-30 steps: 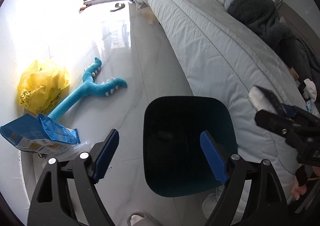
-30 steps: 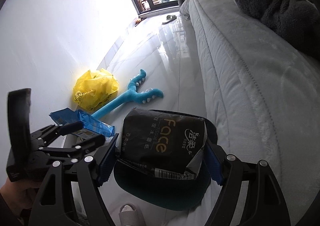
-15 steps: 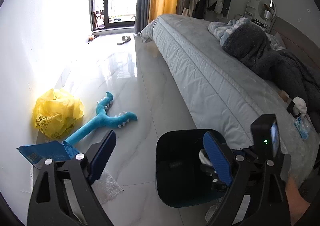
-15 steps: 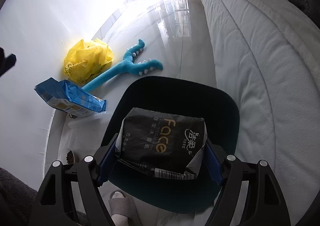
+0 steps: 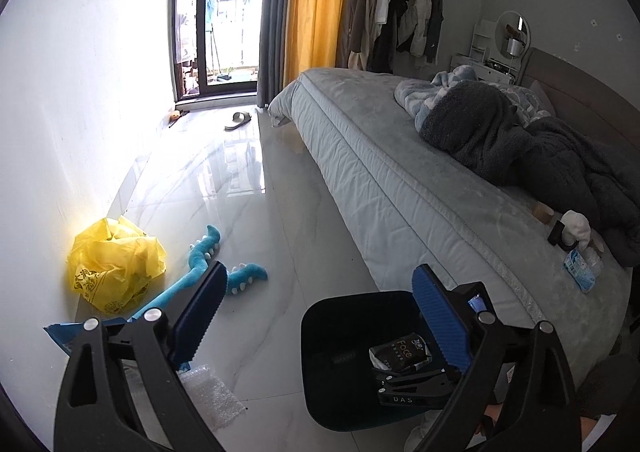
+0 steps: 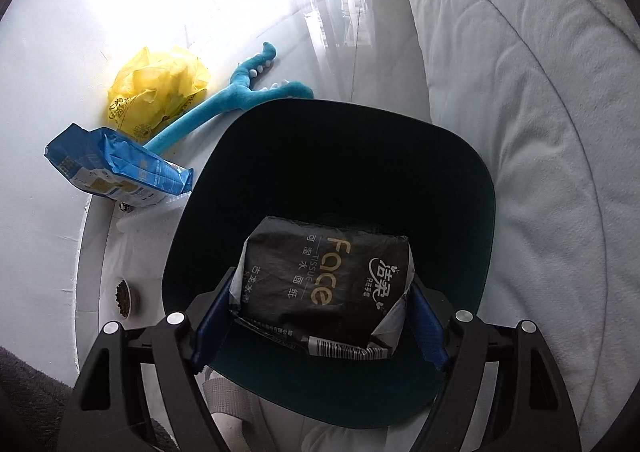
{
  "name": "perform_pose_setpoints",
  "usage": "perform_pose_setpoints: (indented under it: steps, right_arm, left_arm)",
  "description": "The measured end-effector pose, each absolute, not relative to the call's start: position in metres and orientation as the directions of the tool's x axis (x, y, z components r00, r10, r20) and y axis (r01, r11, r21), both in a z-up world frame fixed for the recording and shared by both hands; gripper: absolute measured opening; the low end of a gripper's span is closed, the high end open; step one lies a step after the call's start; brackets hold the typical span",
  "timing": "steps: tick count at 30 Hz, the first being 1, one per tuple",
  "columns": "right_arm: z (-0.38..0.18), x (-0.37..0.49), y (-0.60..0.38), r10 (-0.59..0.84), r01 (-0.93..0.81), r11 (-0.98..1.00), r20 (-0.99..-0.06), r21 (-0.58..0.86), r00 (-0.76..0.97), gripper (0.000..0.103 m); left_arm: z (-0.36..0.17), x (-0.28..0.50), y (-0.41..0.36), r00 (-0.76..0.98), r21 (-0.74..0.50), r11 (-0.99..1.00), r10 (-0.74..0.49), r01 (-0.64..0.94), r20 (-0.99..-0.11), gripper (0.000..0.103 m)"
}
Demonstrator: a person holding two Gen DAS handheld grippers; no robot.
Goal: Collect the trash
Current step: 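Lower the tissue pack into the bin and open the right gripper, then move both tools back over the bed toward the remaining items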
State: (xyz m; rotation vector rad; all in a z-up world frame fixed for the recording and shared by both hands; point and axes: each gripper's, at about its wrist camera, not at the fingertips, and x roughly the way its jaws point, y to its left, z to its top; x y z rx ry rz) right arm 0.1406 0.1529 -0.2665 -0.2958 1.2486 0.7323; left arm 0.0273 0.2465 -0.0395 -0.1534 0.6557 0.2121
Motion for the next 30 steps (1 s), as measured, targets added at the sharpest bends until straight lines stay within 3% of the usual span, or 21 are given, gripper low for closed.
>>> perform_pose_setpoints:
  steps: [9,21,30]
  right_arm:
    - [-0.248,0.138,0.146,0.366,-0.657,0.732,-0.917,0.178,0.159,0.087]
    - [-0.177,0.143,0.116,0.475,-0.647,0.735,-0.834,0.2,0.282,0.092]
    - [-0.137,0.154,0.075,0.503,-0.607,0.77,-0.774,0.198,0.385,0.094]
  left_arm:
    - [-0.027,0.028,0.244,0.786,-0.079,0.967,0.149,-0.244,-0.6,0.096]
    - [-0.025,0.032,0.237,0.758,-0.101,0.959,0.142,-0.264,-0.637,0.099]
    - [-0.018,0.042,0.214,0.741,-0.041,0.958,0.194,-0.285,-0.643,0.099]
